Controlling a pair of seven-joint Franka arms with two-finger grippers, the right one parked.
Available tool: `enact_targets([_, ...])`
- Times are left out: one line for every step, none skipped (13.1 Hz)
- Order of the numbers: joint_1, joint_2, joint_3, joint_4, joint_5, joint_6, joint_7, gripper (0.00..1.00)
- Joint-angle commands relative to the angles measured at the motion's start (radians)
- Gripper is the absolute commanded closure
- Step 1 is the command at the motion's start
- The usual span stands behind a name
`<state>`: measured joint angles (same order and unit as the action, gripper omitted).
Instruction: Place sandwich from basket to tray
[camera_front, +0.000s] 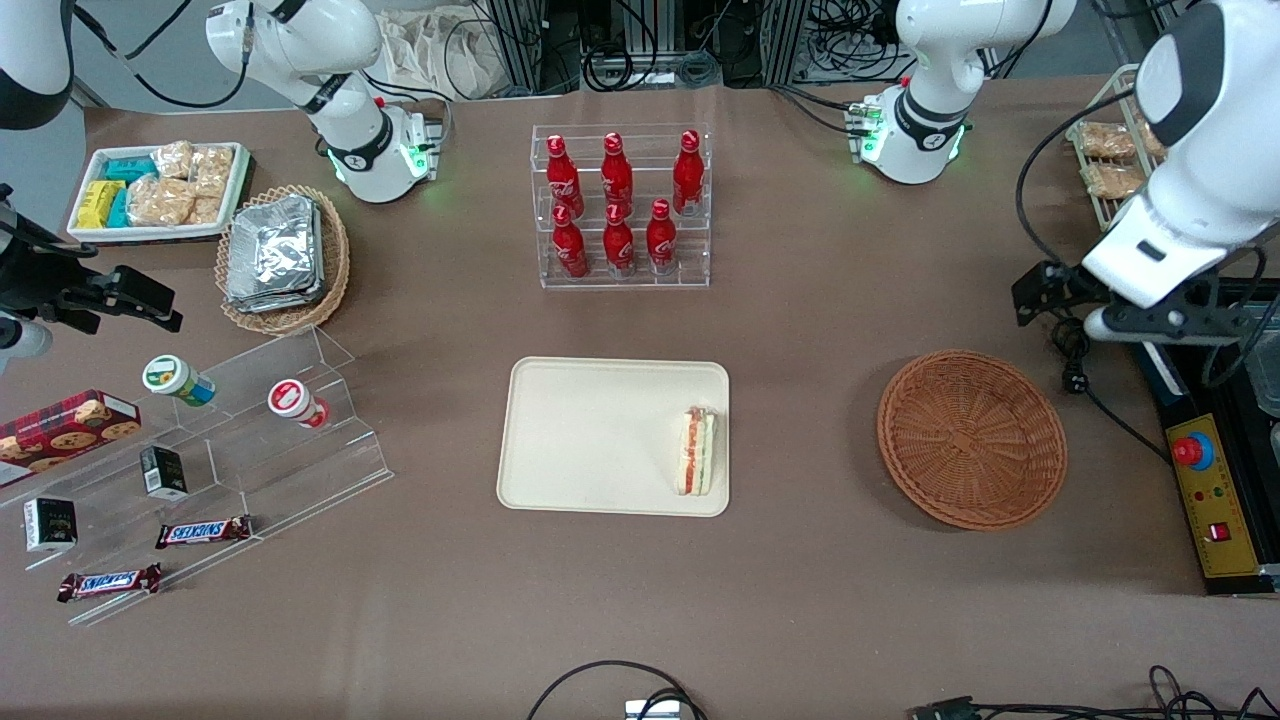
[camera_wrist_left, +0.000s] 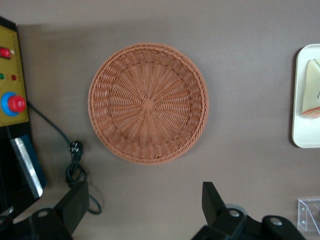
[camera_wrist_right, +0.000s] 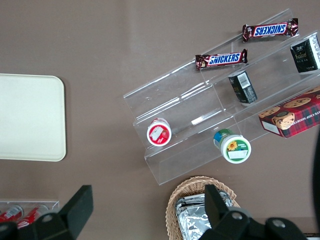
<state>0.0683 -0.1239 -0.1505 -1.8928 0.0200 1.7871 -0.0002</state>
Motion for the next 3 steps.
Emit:
enact_targets([-0.018,0.012,0.009,0.053,0.000,-0.072,0.011,0.00])
enact_targets([-0.018,0.039,0.009,0.096,0.000,-0.109,0.016,0.00])
enact_targets([-0.019,0.067,0.009,0.139,0.000,-0.132,0.014,0.00])
